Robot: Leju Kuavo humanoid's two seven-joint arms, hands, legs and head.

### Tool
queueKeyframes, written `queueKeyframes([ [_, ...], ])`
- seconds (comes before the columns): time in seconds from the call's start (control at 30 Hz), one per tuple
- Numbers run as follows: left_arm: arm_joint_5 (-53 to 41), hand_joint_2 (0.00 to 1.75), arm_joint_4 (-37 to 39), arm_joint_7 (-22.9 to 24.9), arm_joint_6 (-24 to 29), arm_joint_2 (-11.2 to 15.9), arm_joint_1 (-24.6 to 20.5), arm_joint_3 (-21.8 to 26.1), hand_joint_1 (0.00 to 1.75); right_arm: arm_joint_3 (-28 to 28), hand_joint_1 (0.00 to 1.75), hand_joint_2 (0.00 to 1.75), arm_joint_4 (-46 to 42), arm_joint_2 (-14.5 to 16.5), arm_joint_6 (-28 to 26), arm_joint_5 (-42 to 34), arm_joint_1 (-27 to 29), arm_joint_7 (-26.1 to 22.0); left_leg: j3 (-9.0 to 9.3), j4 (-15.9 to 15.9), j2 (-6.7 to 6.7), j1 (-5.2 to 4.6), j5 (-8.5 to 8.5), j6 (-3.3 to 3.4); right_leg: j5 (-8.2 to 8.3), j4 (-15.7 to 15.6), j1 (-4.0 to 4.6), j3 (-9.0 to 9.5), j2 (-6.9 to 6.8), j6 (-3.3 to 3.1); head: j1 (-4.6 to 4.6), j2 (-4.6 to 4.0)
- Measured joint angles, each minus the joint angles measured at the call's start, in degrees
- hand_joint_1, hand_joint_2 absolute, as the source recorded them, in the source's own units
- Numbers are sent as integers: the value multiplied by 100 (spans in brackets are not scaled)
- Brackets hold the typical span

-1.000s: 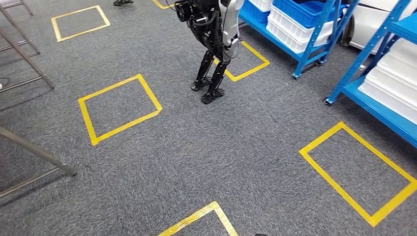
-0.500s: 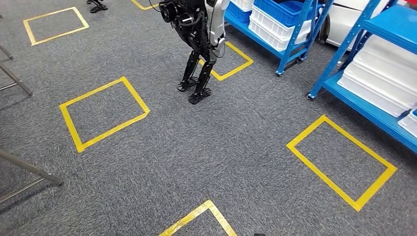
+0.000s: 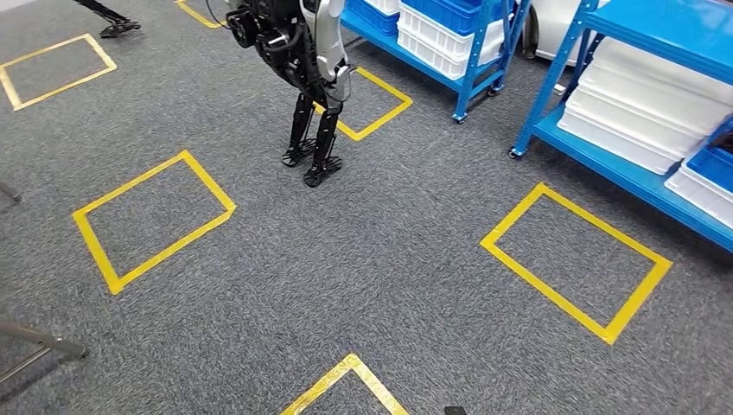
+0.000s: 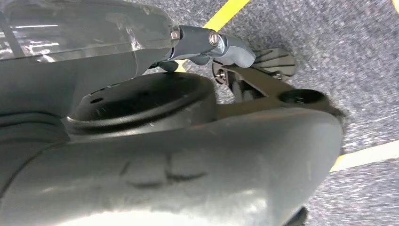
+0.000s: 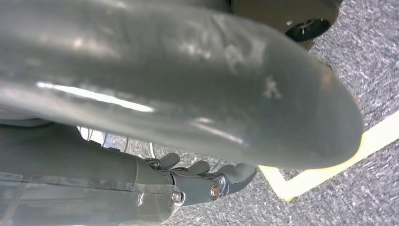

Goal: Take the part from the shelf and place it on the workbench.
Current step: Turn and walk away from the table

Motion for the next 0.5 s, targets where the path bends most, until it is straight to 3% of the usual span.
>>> queueKeyframes([
  [0.07, 0, 0, 0, 2, 1, 1, 11, 1, 0, 30, 0, 0, -8, -3, 0, 0, 0, 1, 241, -577, -72, -13, 402, 61, -6, 10, 10, 9, 99, 2, -4, 0],
  [0.13, 0, 0, 1, 3, 2, 4, 8, 2, 0, 64, 0, 0, -18, -2, 1, -1, -9, 1, 507, -1237, -233, -31, 669, 120, -15, 28, 23, -3, 186, 28, -9, 0],
  [0.2, 0, 0, 2, 3, 4, 7, 11, 2, 0, 86, 0, 0, -21, -2, 1, -2, -15, 1, 583, -1469, -313, -56, 687, 144, -11, 33, 16, -29, 254, 84, -12, 0],
  [0.27, 2, 0, 1, 4, 4, 4, 6, 2, 0, 102, 0, 0, -20, -6, 0, -3, -6, 1, 599, -1527, -259, -51, 709, 185, -12, 26, -7, -36, 283, 156, -12, 0],
  [0.3, 2, 0, 1, 4, 3, 3, -1, 2, 0, 110, 0, 0, -20, -10, -2, -10, -1, 1, 614, -1564, -224, -41, 728, 219, -57, 74, -7, -52, 225, 187, 1, 0],
  [0.37, 3, 0, 0, 4, -4, 0, -8, 2, 0, 121, 0, 0, -21, -17, -8, -46, -7, -2, 637, -1628, -131, -20, 761, 272, -312, 457, -12, -221, 41, 226, 61, 0],
  [0.43, 8, 0, 1, 14, -10, 0, 10, 2, 0, 131, 0, 0, -22, -17, -16, -104, -16, -5, 637, -1635, -26, -27, 756, 289, -674, 1189, -23, -574, -61, 259, 121, 0],
  [0.47, 10, 0, 1, 21, -11, 0, 21, 2, 0, 140, 0, 0, -22, -17, -23, -136, -11, -6, 637, -1631, 28, -29, 750, 293, -768, 1478, -30, -711, -69, 276, 130, 0],
  [0.5, 12, 0, 1, 27, -12, 0, 28, 2, 0, 152, 0, 0, -22, -19, -27, -167, -1, -6, 638, -1625, 75, -29, 742, 293, -757, 1596, -38, -762, -76, 290, 136, 0],
])
